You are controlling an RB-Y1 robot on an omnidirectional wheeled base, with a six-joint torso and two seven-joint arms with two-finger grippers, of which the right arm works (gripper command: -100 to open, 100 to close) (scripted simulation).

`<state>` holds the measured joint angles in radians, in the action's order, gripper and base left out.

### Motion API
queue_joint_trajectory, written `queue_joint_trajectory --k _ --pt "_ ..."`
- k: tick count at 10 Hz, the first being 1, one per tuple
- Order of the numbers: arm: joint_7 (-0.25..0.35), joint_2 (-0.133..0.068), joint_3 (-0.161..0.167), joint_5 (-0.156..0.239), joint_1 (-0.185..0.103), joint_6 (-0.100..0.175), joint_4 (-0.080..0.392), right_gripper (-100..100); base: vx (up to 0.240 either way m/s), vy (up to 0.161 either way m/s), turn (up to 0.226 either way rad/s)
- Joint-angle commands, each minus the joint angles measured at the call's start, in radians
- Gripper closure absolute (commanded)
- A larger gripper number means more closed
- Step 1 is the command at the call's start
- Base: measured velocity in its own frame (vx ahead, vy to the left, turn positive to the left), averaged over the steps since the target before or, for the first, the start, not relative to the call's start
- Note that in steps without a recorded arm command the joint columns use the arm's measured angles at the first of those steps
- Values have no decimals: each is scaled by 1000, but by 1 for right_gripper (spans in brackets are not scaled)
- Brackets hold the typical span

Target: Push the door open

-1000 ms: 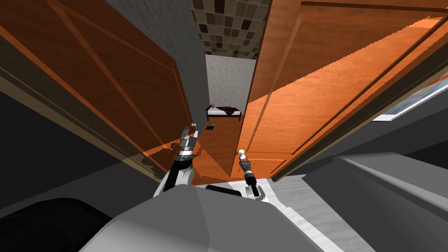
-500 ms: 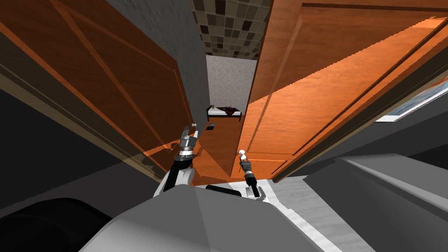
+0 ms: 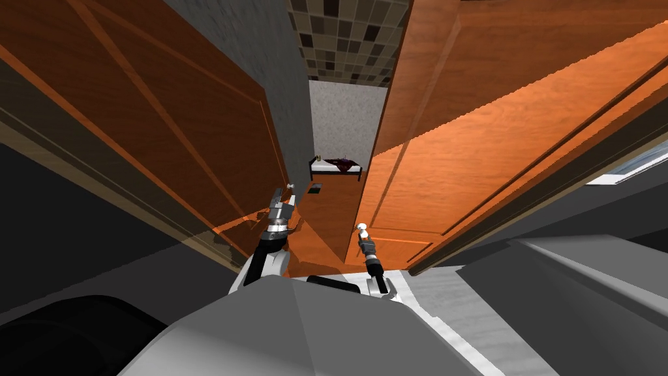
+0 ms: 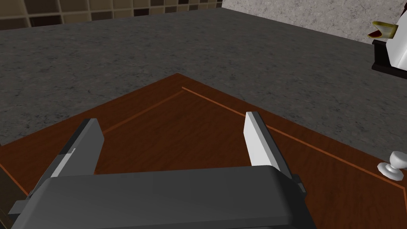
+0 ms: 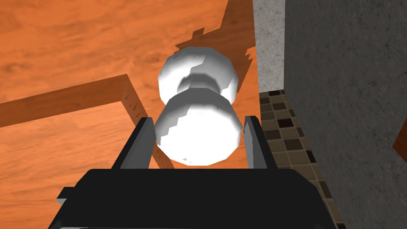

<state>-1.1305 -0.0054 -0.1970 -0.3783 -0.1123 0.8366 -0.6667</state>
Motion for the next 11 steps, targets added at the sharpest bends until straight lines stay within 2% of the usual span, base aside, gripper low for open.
queue_joint_trajectory --k 1,2,4,6,7,9,11 --pt "47 -11 -3 21 -3 5 -7 100 32 5 25" --pt "75 -14 -1 36 -5 7 -4 100 42 5 30" --pt "82 -14 -1 36 -5 7 -4 100 23 7 9" --pt "142 -22 3 67 -10 12 2 100 27 6 21" --pt "153 -22 3 67 -10 12 2 100 29 8 21" --pt "223 -29 8 104 -15 17 10 100 41 2 25" --pt "231 -29 8 104 -15 17 10 100 31 2 11"
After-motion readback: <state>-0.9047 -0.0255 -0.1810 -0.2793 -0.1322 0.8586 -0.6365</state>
